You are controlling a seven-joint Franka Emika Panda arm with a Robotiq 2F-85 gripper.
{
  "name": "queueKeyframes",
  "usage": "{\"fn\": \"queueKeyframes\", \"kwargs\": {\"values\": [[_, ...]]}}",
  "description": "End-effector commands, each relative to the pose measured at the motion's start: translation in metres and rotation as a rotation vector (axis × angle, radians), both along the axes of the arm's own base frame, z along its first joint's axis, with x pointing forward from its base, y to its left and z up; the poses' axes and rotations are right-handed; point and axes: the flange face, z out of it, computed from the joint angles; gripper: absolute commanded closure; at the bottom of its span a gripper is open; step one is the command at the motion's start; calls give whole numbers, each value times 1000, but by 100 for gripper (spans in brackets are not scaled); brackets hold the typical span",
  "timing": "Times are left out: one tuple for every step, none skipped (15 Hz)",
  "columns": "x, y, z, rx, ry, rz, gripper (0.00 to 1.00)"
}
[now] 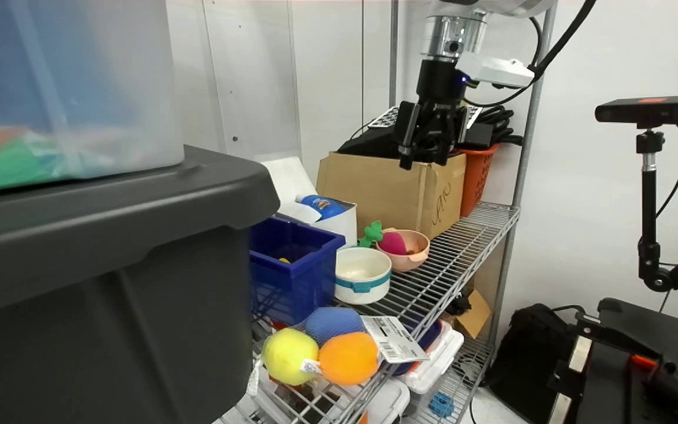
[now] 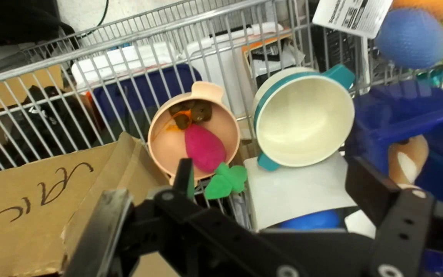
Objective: Put the radish toy in the pink bowl
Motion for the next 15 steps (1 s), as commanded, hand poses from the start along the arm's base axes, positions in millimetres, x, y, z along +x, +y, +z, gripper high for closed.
{"fn": "queueKeyframes", "kwargs": {"values": [[-36,37,3,15,23,69,0],[-42,44,3,20,30,78,0],[-46,49,7,22,32,89,0],[-51,54,11,23,30,98,0],[-56,59,17,24,26,108,0],[-62,63,23,26,20,118,0],[-69,67,29,22,11,129,0],[-78,74,35,20,2,148,0],[-91,83,39,15,0,172,0],[-103,91,41,7,-4,195,0],[-114,98,44,3,-6,215,0],[-126,106,45,2,-7,233,0],[-136,112,49,3,-6,247,0],[-145,117,54,4,-10,257,0],[-152,120,60,4,-19,265,0]]}}
